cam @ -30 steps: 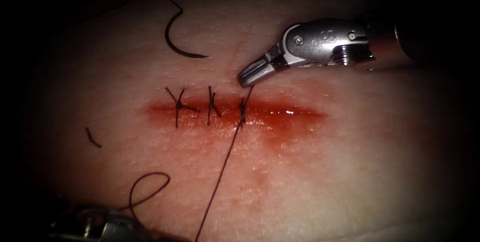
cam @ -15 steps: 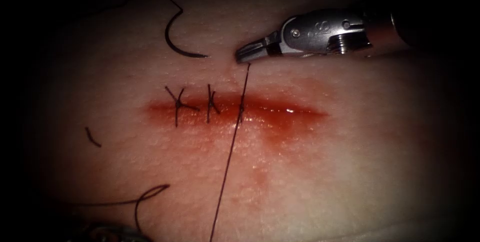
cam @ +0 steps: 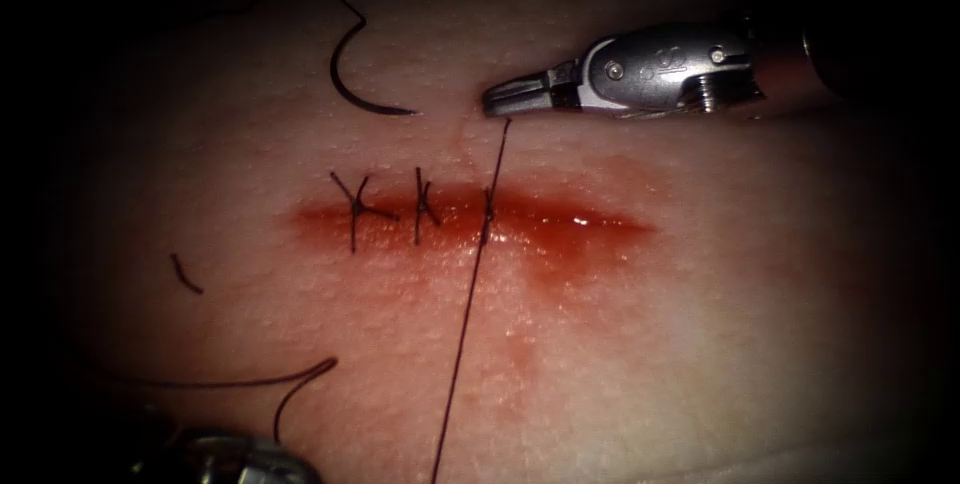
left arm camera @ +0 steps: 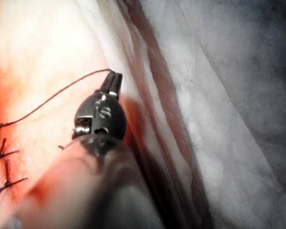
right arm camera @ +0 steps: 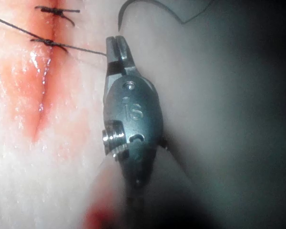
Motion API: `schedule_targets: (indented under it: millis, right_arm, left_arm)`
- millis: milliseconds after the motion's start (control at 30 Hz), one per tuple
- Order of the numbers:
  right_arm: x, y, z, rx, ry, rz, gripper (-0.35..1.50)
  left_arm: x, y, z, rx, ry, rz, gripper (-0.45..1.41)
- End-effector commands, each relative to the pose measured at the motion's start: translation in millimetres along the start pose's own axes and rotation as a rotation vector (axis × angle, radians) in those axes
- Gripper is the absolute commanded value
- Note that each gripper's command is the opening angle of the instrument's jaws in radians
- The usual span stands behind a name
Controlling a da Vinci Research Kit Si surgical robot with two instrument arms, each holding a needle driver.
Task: Wound Closure
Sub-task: Loop the right tool counter-clockwise one time with the suture.
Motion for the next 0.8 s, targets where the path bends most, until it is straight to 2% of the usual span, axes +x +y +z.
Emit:
schedule_targets:
  millis: [33, 233, 300, 333, 367, 400, 433, 467, 600, 633, 667, 800]
  right_arm:
    - [-0.1, -0.2, 0.5, -0.015, 0.026, 0.004, 1.13]
    - [0.9, -0.3, -2.8, -0.120, 0.047, 0.029, 1.23]
    - [1.0, -0.8, -4.4, -0.169, 0.062, 0.026, 1.16]
    - [1.0, -1.5, -5.0, -0.186, 0.061, 0.020, 0.96]
    - [1.0, -1.5, -5.0, -0.186, 0.061, 0.020, 0.96]
    - [1.1, -2.3, -5.4, -0.195, 0.072, 0.020, 0.52]
    - [1.2, -2.8, -5.5, -0.189, 0.080, 0.019, -0.06]
    - [1.4, -3.4, -5.5, -0.176, 0.092, 0.018, -0.35]
    - [2.6, -5.3, -3.9, -0.149, 0.123, 0.019, -0.35]
    - [3.2, -5.8, -2.2, -0.132, 0.147, 0.013, -0.35]
    - [3.2, -5.8, -2.2, -0.132, 0.147, 0.013, -0.35]
    - [3.7, -5.8, 1.2, -0.076, 0.178, -0.024, -0.35]
  left_arm:
    - [-0.2, -0.7, 0.4, 0.018, -0.009, -0.002, -0.45]
    - [1.5, -4.2, -2.7, 0.091, -0.049, 0.047, -0.45]
    - [2.2, -5.7, -3.8, 0.106, -0.052, 0.072, -0.45]
    - [2.4, -7.1, -4.5, 0.117, -0.049, 0.080, -0.45]
    - [2.4, -7.1, -4.5, 0.117, -0.049, 0.080, -0.45]
    - [2.6, -8.5, -5.1, 0.129, -0.065, 0.090, -0.45]
    - [2.6, -9.1, -5.4, 0.130, -0.066, 0.094, -0.45]
    - [2.7, -9.6, -5.6, 0.132, -0.066, 0.091, -0.45]
    - [2.8, -12.5, -6.8, 0.140, -0.074, 0.114, -0.45]
    - [2.6, -13.7, -7.6, 0.152, -0.093, 0.128, -0.45]
    - [2.6, -13.7, -7.6, 0.152, -0.093, 0.128, -0.45]
    - [1.5, -15.3, -8.7, 0.121, -0.116, 0.144, -0.45]
